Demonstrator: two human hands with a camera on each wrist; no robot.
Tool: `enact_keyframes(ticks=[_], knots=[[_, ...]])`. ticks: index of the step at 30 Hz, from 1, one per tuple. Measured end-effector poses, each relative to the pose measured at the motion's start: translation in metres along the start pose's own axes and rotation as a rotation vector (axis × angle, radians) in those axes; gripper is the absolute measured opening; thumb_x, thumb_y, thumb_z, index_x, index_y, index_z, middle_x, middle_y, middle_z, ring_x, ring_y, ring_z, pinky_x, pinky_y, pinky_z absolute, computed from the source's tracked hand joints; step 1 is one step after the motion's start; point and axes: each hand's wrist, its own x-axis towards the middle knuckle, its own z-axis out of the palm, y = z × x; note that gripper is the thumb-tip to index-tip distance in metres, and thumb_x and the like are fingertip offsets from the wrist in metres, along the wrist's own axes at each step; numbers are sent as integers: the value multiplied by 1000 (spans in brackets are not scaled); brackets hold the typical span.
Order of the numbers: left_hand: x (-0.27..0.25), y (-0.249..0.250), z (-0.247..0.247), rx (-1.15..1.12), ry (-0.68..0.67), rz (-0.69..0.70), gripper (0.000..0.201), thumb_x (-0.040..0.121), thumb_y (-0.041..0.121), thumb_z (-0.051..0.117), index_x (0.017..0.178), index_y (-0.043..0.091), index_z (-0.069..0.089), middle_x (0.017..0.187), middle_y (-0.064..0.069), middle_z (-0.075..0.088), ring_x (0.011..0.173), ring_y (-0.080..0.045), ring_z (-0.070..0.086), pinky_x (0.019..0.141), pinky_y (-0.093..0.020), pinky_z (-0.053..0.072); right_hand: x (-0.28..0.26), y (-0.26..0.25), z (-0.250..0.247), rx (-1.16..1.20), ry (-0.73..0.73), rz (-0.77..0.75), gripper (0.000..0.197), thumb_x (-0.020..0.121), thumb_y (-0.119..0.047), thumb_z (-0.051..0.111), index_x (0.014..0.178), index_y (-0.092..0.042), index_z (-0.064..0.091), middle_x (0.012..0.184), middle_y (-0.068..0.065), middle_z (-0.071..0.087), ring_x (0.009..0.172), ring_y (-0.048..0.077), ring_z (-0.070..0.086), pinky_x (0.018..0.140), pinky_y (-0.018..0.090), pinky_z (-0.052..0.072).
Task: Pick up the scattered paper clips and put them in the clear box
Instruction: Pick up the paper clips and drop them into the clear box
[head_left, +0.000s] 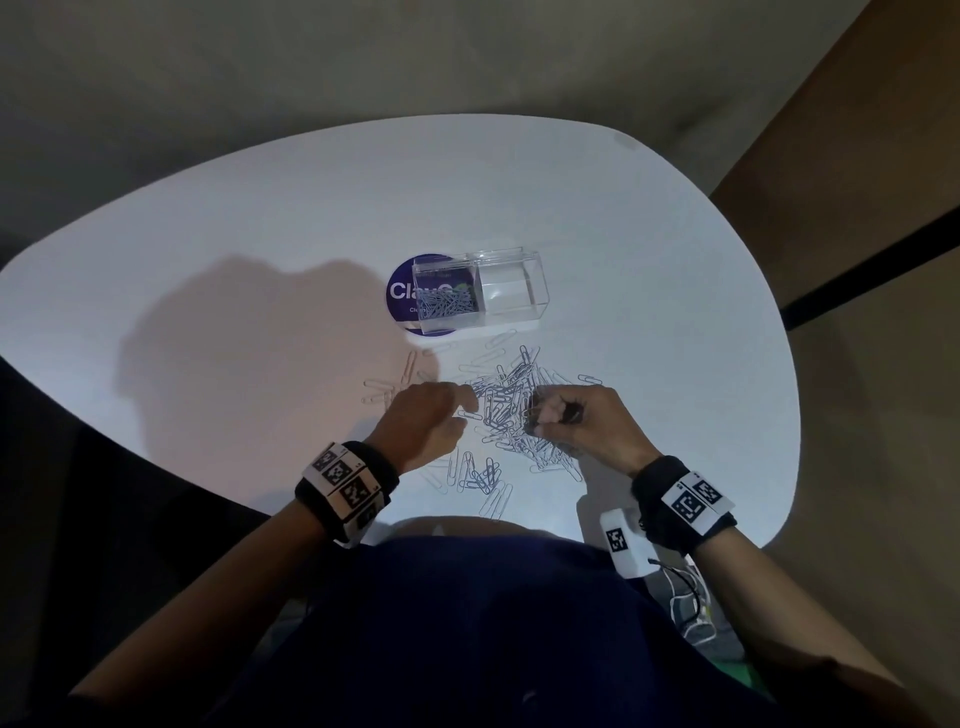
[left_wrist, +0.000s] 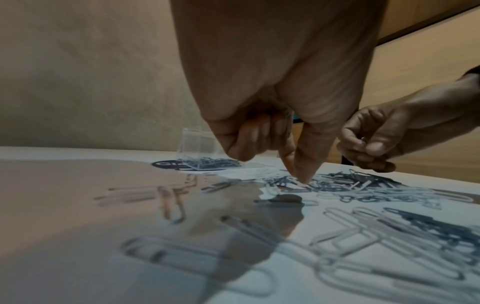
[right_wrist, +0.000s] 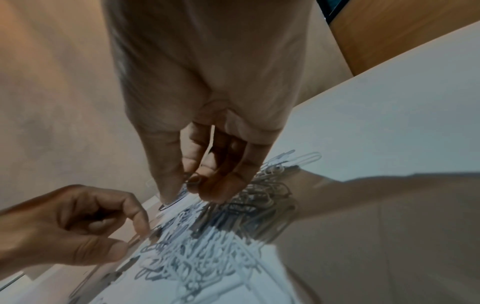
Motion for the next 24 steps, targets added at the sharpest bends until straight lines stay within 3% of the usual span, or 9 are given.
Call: enact_keyframes(ticks=[3,8,12,14,15,20,24], knots=[[8,8,8,-3,32,33,18,88,19,59,104,19,66,100,0,71,83,-20,64,79,-34,50,1,-2,0,82,13,27,14,77,0,82,80,-10,73,76,11,63,65,14,59,52,21,48],[19,17,21,31,93,91,17,88,26,65,103,18,69,97,-2,72,82,-20,66,73,-31,52,3,-5,-2,187,25,108,13,85,5,72,91,-7,73,72,7,66,55,10,62,47,22,46],[24,18,29,171,66,108,14,88,26,64,98,18,68,93,-2,70,81,-23,66,68,-38,54,7,-5,1,70,62,59,13,82,-2,77,87,-13,72,72,-4,66,66,7,63,63,18,50],[26,19,31,266,43,118,3,87,15,61,86,16,64,82,-1,67,71,-24,65,59,-36,53,9,-8,2,-30,69,3,13,80,-5,79,85,-15,71,71,-7,64,66,-2,60,69,10,45],[26,18,32,295,35,122,8,86,9,59,82,15,62,78,-1,65,67,-24,63,56,-36,52,11,-10,4,-94,72,-26,12,80,-7,79,85,-14,71,73,-9,64,68,-3,59,70,10,44],[21,14,24,129,11,118,9,85,9,53,78,14,57,74,0,62,64,-20,58,56,-30,45,29,-25,12,-425,72,-144,9,80,-17,77,88,-22,76,80,-20,58,80,7,57,72,24,43],[15,1,7,-185,7,-37,12,89,18,53,79,12,56,75,2,63,68,-15,57,63,-30,43,36,-31,20,-604,17,-241,9,78,-14,73,86,-18,75,93,-1,68,87,22,63,72,37,53]])
